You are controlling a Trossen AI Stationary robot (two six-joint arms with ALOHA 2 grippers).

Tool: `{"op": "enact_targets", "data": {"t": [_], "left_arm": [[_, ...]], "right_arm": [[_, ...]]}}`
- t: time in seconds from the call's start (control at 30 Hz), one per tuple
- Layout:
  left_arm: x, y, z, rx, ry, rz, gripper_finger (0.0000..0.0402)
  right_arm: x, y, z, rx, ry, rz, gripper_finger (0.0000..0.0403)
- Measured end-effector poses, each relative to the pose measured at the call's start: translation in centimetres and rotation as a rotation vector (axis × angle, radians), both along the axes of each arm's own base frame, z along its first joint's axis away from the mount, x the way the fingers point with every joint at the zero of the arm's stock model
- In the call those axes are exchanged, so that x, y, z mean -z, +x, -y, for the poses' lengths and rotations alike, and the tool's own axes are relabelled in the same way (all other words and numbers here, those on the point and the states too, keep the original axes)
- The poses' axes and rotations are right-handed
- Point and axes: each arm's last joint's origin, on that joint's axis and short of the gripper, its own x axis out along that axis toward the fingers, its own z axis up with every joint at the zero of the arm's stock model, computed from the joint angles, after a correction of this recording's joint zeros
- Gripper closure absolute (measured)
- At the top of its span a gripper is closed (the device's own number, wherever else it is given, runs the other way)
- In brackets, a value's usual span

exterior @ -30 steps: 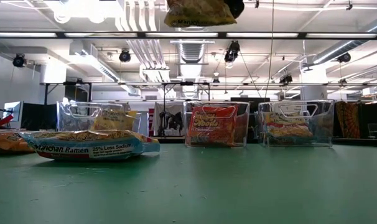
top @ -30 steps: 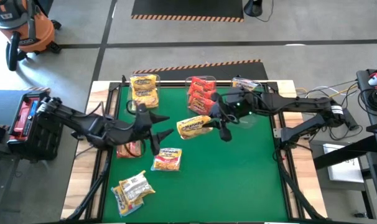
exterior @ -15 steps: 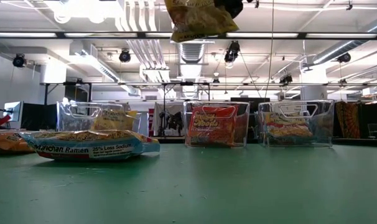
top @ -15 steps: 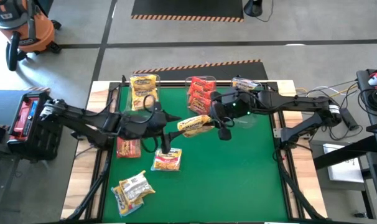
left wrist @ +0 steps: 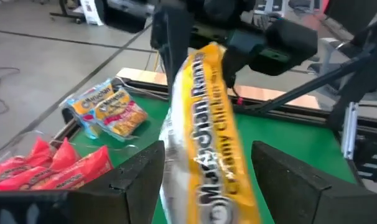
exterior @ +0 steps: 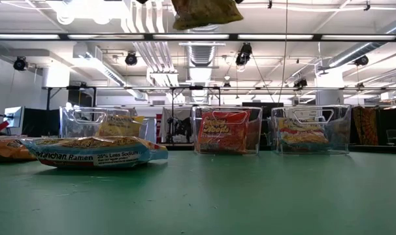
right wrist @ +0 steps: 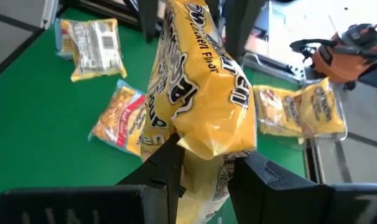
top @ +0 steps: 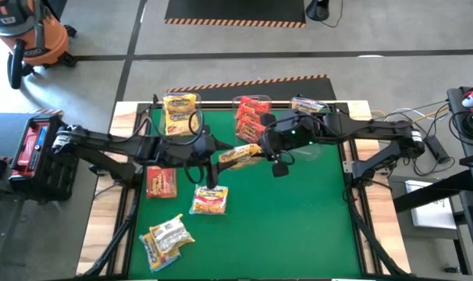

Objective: Sort Maruchan noodles
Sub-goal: Put the yellow noodle pack into the left transparent bin

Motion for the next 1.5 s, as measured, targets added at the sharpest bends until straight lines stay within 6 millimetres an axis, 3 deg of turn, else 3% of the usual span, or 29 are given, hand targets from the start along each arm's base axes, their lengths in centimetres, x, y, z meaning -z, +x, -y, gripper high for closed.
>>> {"op": "enact_targets", "data": {"t": [0.37, 0.73, 0.9, 1.33, 1.5], "left_arm": [[0.5, 0.3, -1.2, -0.025, -0.053, -0.026, 0.0186], [1.2, 0.9, -1.2, -0.012, -0.074, -0.048, 0.0254], [1.1, 0.9, -1.3, -0.017, -0.074, -0.047, 0.0281], [1.2, 0.9, -2.1, -0.043, -0.079, -0.050, 0.0289], [1.4, 0.5, -3.2, -0.081, -0.072, -0.096, 0.0289]], "right_arm": [[-0.4, 0.0, 0.0, 0.003, -0.014, 0.012, 0.0312], [-0.4, -0.1, 0.0, 0.003, -0.008, 0.010, 0.0307], [-0.5, -0.2, 0.2, 0.083, 0.103, -0.007, 0.0306], [-3.7, -2.6, 0.6, 0.186, 0.215, -0.109, 0.0306], [-4.4, -4.1, 0.8, 0.293, 0.143, -0.195, 0.0306]]}}
